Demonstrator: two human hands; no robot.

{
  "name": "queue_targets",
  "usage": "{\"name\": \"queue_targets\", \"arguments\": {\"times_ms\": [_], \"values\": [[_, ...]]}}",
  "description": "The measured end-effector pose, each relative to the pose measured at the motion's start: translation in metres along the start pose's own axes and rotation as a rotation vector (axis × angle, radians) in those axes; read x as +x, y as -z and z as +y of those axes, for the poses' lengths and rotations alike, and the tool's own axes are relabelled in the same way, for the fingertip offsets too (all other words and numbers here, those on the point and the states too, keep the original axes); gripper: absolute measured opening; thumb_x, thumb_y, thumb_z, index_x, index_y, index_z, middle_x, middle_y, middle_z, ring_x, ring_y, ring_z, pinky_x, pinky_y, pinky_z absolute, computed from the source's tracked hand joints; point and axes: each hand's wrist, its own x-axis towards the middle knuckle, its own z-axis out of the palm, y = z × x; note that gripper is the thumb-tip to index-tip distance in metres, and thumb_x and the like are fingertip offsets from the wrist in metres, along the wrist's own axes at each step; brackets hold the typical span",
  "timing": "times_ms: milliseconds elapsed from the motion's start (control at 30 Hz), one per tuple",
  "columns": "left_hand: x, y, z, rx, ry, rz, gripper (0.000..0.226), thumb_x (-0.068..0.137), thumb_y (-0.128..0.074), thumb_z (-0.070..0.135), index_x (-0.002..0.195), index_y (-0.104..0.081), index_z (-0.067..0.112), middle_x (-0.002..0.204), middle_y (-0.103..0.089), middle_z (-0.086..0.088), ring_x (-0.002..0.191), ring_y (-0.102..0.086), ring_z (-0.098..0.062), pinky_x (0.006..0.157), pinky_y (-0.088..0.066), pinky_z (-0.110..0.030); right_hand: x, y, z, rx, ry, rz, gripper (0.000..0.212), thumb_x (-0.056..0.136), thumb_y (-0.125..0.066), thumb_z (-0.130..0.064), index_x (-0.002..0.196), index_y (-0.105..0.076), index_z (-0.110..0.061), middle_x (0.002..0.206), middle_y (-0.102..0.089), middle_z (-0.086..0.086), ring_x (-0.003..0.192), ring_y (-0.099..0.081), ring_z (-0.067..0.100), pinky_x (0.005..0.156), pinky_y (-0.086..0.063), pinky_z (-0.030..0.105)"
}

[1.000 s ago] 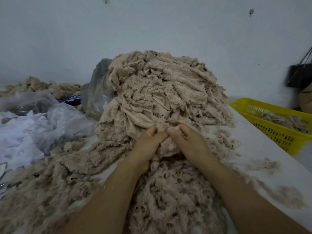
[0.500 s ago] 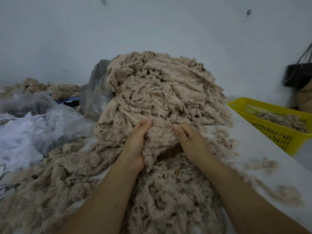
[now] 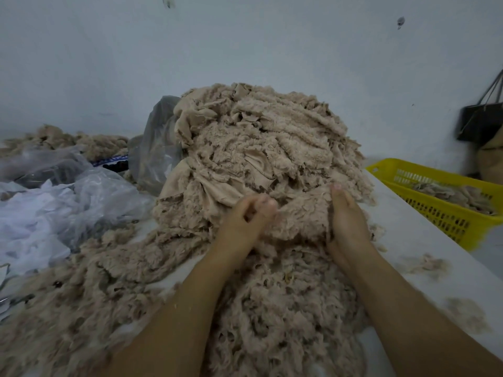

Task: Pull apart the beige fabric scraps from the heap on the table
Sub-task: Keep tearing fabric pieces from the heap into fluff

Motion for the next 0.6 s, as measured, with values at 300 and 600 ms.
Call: {"name": "queue_targets", "arguments": {"times_ms": [300, 600], "values": [[0.009, 0.009, -0.006, 0.106, 0.079, 0.385, 0.016, 0.094, -0.056, 0.014, 0.102, -0.068, 0.022, 0.071, -0.066, 0.001, 0.050, -0.057, -0.005, 0.044, -0.043, -0.019, 0.007, 0.013, -0.008, 0.157, -0.058, 0.118, 0.049, 0.101, -0.044, -0.053, 0.144, -0.048, -0.029, 0.146, -0.051, 0.002, 0.130, -0.052, 0.029, 0.105, -0.043, 0.060], [0.006, -0.003, 0.013, -0.800, 0.373, 0.076, 0.029, 0.104, -0.050, 0.028, 0.121, -0.066, 0.012, 0.110, -0.076, -0.007, 0.100, -0.073, -0.020, 0.083, -0.060, -0.037, -0.041, -0.021, -0.001, -0.750, 0.741, -0.314, 0.015, 0.105, -0.043, -0.032, 0.103, -0.058, -0.032, 0.094, -0.051, -0.029, 0.086, -0.048, -0.016, 0.070, -0.035, 0.004]]}}
